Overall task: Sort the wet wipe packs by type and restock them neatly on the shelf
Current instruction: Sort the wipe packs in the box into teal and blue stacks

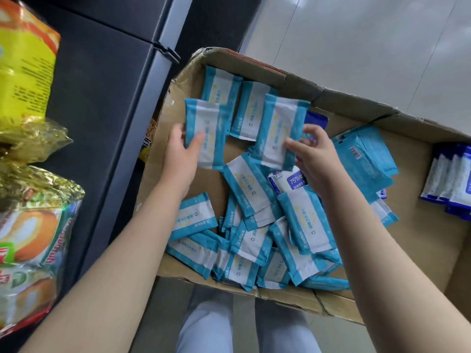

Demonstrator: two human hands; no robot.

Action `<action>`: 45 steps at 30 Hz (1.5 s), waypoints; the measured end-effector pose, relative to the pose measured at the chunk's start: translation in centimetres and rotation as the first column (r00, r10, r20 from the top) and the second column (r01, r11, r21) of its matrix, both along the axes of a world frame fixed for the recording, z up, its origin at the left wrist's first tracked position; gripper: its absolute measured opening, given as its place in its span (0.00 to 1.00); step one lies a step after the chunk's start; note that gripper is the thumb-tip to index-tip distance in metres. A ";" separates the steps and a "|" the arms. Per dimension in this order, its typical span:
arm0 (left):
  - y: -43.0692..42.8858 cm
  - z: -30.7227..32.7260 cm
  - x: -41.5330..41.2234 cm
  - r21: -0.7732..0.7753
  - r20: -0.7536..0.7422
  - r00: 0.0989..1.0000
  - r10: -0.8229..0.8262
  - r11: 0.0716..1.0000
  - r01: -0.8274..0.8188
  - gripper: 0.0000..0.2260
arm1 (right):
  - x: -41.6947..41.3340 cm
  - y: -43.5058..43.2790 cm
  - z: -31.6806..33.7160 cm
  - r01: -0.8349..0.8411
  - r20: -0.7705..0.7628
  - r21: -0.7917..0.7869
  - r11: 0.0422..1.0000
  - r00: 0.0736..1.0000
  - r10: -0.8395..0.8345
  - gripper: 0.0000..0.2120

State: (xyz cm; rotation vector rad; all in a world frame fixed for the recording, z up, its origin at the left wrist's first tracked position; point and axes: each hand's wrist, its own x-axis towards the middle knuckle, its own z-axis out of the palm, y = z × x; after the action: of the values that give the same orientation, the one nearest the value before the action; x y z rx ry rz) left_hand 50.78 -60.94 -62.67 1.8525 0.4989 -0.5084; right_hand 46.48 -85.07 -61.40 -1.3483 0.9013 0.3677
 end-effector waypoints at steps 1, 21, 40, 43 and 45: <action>-0.2 -0.5 1.1 -0.024 -0.019 1.000 0.013 1.000 -0.014 0.10 | 1.4 0.9 -0.4 0.011 0.006 -0.009 1.000 1.000 -0.011 0.11; -3.0 -1.2 1.6 0.461 0.295 0.932 -0.213 0.885 0.056 0.15 | 3.6 0.7 -4.9 -0.350 -0.210 -0.678 0.647 0.935 0.285 0.27; -5.0 -1.1 -7.8 -0.001 -0.347 0.924 0.161 0.985 -0.172 0.13 | -3.3 -2.2 -0.2 -0.146 0.019 0.034 0.989 0.989 0.146 0.13; -3.9 -0.3 -7.7 -0.056 -0.362 0.906 0.220 0.965 -0.257 0.14 | -3.8 -1.2 0.3 -0.111 0.002 0.197 0.974 0.994 0.113 0.10; -3.1 0.1 -7.8 -0.085 -0.382 0.894 0.236 0.954 -0.288 0.14 | -4.2 -0.4 0.5 -0.089 -0.021 0.242 0.966 0.995 0.097 0.07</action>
State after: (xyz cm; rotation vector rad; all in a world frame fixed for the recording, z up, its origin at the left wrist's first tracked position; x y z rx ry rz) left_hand 42.94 -64.07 -62.53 1.5275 0.9299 -0.6915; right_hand 42.29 -85.47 -60.95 -1.1648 0.7939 0.5552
